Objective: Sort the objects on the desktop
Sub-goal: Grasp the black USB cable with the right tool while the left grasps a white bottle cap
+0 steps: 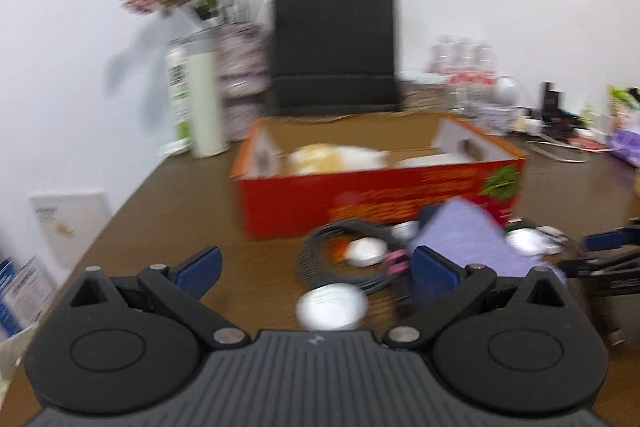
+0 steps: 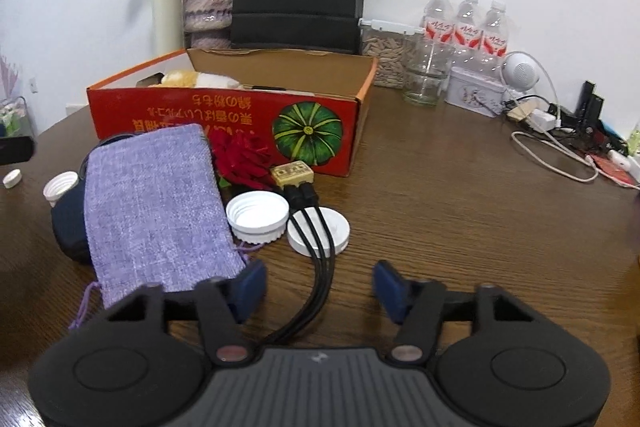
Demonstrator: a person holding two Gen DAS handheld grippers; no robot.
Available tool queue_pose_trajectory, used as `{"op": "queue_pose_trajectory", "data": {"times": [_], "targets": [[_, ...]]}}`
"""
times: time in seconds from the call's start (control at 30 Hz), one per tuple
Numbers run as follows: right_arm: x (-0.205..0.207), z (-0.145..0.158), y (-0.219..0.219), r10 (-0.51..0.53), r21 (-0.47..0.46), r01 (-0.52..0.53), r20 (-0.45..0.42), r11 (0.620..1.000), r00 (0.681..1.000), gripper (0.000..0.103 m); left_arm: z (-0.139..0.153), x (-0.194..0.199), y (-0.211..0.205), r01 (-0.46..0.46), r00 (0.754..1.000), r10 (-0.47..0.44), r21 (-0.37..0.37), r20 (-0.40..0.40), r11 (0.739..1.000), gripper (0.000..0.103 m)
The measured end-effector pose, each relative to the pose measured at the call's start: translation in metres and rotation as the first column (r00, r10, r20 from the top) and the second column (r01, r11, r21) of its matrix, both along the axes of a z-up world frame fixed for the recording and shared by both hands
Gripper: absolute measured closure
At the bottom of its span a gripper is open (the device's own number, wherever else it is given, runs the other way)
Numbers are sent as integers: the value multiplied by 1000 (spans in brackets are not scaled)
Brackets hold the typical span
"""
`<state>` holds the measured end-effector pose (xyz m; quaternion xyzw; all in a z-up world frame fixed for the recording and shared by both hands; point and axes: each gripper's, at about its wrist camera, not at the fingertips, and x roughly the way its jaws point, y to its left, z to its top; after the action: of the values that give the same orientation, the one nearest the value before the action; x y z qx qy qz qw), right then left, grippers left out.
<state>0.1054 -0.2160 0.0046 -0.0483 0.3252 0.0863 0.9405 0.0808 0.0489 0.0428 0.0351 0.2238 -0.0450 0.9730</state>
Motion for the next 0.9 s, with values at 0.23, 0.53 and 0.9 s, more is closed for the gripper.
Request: {"op": "queue_pose_trajectory", "data": {"times": [0.23, 0.53, 0.9], "targets": [[6, 1, -13, 34, 45, -33, -15, 998, 999, 95, 10, 15, -83, 227, 973, -229, 75, 28, 971, 4], [10, 9, -39, 82, 135, -80, -8, 988, 997, 100, -16, 56, -164, 374, 925, -361, 110, -119, 921, 54], [15, 15, -68, 73, 229, -77, 27, 970, 997, 101, -34, 72, -187, 386, 916, -362, 140, -171, 912, 60]]}}
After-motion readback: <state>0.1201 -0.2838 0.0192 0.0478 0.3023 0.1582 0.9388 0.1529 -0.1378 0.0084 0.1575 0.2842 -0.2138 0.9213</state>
